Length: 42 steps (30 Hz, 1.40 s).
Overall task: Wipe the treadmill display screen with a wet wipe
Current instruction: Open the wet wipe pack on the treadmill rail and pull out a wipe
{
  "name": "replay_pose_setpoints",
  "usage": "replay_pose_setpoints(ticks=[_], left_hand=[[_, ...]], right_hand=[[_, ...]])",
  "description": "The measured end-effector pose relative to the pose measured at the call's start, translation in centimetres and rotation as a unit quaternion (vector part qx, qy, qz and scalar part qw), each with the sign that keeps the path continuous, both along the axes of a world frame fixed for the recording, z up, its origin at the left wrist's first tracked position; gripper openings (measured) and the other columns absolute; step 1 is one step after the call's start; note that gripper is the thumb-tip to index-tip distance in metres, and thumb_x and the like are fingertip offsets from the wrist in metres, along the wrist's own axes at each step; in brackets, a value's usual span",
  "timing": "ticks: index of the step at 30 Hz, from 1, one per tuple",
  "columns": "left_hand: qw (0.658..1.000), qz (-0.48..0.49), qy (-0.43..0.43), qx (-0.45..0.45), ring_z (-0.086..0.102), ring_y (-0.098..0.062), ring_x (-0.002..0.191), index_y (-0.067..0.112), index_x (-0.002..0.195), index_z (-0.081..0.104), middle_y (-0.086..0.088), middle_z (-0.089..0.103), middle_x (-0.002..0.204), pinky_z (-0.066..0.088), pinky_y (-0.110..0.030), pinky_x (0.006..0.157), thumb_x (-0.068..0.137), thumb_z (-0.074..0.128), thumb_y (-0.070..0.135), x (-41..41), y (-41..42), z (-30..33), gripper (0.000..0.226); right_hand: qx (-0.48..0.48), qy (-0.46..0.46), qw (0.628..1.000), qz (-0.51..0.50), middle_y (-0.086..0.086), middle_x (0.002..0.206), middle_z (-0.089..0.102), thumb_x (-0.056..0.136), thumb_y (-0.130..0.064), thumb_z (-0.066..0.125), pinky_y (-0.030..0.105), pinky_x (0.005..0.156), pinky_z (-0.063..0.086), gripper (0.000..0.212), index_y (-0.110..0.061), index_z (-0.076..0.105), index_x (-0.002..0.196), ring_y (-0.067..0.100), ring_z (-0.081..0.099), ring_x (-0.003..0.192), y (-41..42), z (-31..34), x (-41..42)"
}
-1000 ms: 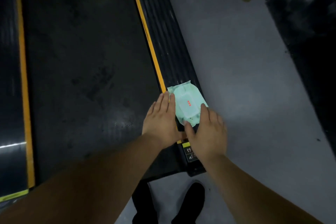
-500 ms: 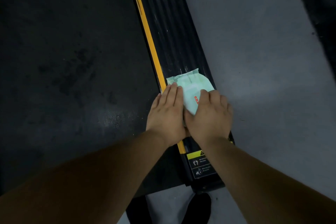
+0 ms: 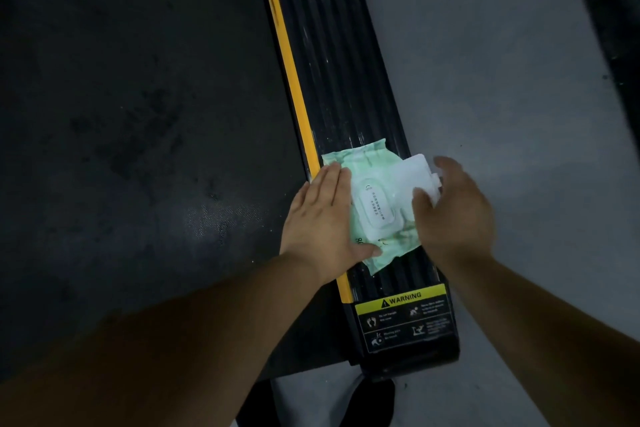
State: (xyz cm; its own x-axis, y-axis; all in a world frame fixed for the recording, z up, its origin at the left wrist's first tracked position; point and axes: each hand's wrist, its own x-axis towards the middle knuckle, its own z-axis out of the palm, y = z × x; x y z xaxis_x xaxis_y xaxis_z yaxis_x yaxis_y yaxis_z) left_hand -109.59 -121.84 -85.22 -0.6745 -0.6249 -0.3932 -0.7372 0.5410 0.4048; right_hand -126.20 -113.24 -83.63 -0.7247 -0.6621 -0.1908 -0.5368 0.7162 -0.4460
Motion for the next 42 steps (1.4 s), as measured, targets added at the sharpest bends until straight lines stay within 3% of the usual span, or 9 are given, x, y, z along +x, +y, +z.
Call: replay_pose_setpoints(ticks=[3, 5, 7, 10, 16, 25, 34, 39, 42], left_hand=[[1.000, -0.001, 0.003, -0.007, -0.013, -0.015, 0.156, 0.016, 0.161, -0.010, -0.001, -0.012, 0.171, -0.006, -0.037, 0.126, 0.075, 0.069, 0.074, 0.0, 0.0, -0.2, 0.130], [1.000, 0.001, 0.006, -0.007, -0.012, -0.015, 0.156, 0.016, 0.160, -0.010, -0.001, -0.011, 0.171, -0.004, -0.037, 0.126, 0.074, 0.069, 0.074, 0.0, 0.1, -0.3, 0.130], [1.000, 0.004, 0.012, -0.005, -0.011, -0.015, 0.156, 0.016, 0.161, -0.008, -0.002, -0.009, 0.172, -0.002, -0.038, 0.127, 0.074, 0.069, 0.075, 0.0, 0.1, -0.5, 0.130], [1.000, 0.007, 0.018, -0.006, -0.011, -0.015, 0.157, 0.016, 0.161, -0.006, -0.002, -0.008, 0.172, 0.001, -0.039, 0.128, 0.073, 0.069, 0.076, 0.0, 0.2, -0.7, 0.131], [1.000, 0.002, 0.017, -0.013, -0.011, -0.016, 0.157, 0.015, 0.161, -0.008, -0.002, -0.009, 0.172, 0.000, -0.038, 0.127, 0.074, 0.068, 0.077, 0.1, 0.2, -0.8, 0.130], [1.000, 0.009, 0.012, -0.009, -0.010, -0.015, 0.157, 0.016, 0.161, -0.006, -0.001, -0.008, 0.172, 0.003, -0.039, 0.128, 0.074, 0.070, 0.073, 0.0, 0.3, -0.8, 0.129], [1.000, 0.011, 0.011, 0.002, -0.011, -0.014, 0.157, 0.015, 0.162, -0.006, -0.002, -0.010, 0.172, 0.000, -0.037, 0.127, 0.075, 0.062, 0.073, -0.1, 0.3, -0.4, 0.125], [1.000, 0.014, 0.009, 0.004, -0.012, -0.014, 0.156, 0.016, 0.162, -0.006, -0.001, -0.010, 0.172, 0.001, -0.037, 0.127, 0.076, 0.069, 0.069, -0.1, 0.4, -0.5, 0.126], [1.000, 0.018, 0.011, 0.006, -0.011, -0.014, 0.157, 0.015, 0.162, -0.005, -0.001, -0.008, 0.172, 0.003, -0.038, 0.127, 0.075, 0.072, 0.066, -0.1, 0.4, -0.5, 0.127]], right_hand=[[0.019, 0.122, 0.986, 0.110, 0.017, 0.118, 0.063, 0.080, -0.009, 0.074, 0.045, 0.083, 0.047, 0.047, -0.009, 0.061, 0.125, 0.038, 0.057, 0.105, -0.5, 0.0, 0.2], [-0.005, 0.148, 0.970, 0.194, 0.016, 0.108, 0.065, 0.076, -0.004, 0.075, 0.043, 0.080, 0.049, 0.037, -0.007, 0.068, 0.112, 0.038, 0.059, 0.097, -1.1, -0.2, 0.9], [-0.011, 0.139, 0.961, 0.237, 0.013, 0.101, 0.066, 0.080, -0.013, 0.074, 0.042, 0.078, 0.050, 0.025, -0.008, 0.071, 0.104, 0.035, 0.061, 0.092, -1.7, -0.4, 1.8], [0.011, 0.106, 0.969, 0.225, 0.012, 0.103, 0.065, 0.086, -0.027, 0.071, 0.041, 0.077, 0.050, 0.026, -0.010, 0.069, 0.105, 0.033, 0.062, 0.094, -2.3, -0.8, 2.7], [0.005, 0.052, 0.978, 0.201, 0.009, 0.108, 0.058, 0.084, -0.025, 0.072, 0.031, 0.071, 0.037, 0.026, -0.012, 0.062, 0.104, 0.028, 0.057, 0.101, -2.9, -0.9, 2.2], [0.006, 0.111, 0.966, 0.234, 0.013, 0.100, 0.063, 0.079, -0.020, 0.078, 0.040, 0.066, 0.051, 0.030, -0.008, 0.065, 0.103, 0.033, 0.062, 0.088, -1.7, -1.0, 3.0], [0.046, 0.047, 0.980, 0.187, 0.011, 0.112, 0.060, 0.088, -0.021, 0.073, 0.044, 0.081, 0.050, 0.026, -0.009, 0.067, 0.110, 0.031, 0.058, 0.101, -2.5, -1.0, 3.4], [0.023, 0.007, 0.984, 0.176, 0.008, 0.099, 0.058, 0.085, -0.015, 0.074, 0.039, 0.075, 0.047, 0.009, -0.013, 0.066, 0.089, 0.028, 0.056, 0.092, -2.7, -1.0, 3.1], [-0.033, -0.007, 0.982, 0.185, 0.003, 0.085, 0.057, 0.079, -0.001, 0.070, 0.037, 0.066, 0.044, 0.018, -0.015, 0.060, 0.078, 0.024, 0.052, 0.081, -1.2, -1.1, 3.2]])
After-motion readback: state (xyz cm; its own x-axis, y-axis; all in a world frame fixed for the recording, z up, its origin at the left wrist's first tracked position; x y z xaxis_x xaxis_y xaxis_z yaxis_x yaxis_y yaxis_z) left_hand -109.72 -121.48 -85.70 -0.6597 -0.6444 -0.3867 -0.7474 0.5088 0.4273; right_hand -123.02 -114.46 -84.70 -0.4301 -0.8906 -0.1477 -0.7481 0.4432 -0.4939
